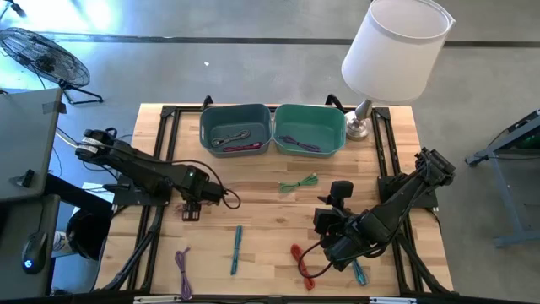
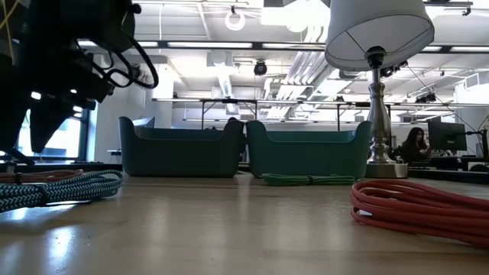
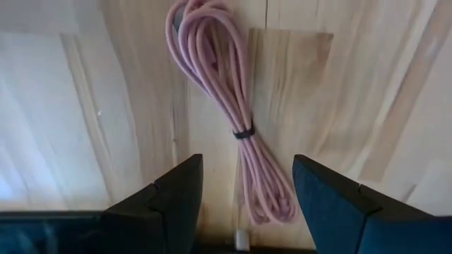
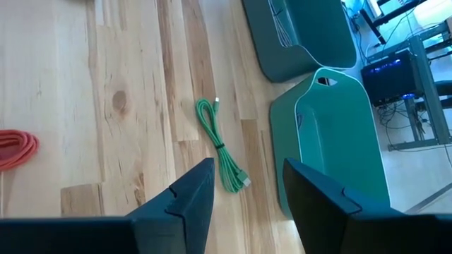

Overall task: Pick & Place USB Port
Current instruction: Put the pink USB cable into the green bin

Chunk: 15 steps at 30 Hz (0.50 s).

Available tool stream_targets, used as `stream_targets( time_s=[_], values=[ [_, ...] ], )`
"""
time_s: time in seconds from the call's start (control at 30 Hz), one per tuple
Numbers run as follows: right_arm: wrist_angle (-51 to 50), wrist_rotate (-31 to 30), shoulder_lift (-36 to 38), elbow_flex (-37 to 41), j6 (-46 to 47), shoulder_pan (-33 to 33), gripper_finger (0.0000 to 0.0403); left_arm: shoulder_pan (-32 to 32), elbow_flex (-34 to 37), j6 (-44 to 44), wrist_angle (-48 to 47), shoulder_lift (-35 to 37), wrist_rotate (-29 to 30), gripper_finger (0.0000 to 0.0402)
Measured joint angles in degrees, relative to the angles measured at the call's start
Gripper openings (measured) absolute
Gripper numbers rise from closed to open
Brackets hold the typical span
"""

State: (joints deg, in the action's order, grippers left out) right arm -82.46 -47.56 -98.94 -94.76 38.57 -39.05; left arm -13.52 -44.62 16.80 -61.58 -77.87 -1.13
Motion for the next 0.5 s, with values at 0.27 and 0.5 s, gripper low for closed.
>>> stream_targets(
  time_s=[0.27, 0.5],
  values=[
    [0.53, 0.6, 0.0, 0.0, 0.0, 0.0, 0.0161, 0.0, 4.64, 0.02, 5.47, 0.0, 0.17, 0.0214],
    [1.67, 0.6, 0.0, 0.0, -0.02, 0.0, 0.0161, 0.0, 9.83, 0.29, 13.61, 0.06, 0.53, 0.0214]
  ],
)
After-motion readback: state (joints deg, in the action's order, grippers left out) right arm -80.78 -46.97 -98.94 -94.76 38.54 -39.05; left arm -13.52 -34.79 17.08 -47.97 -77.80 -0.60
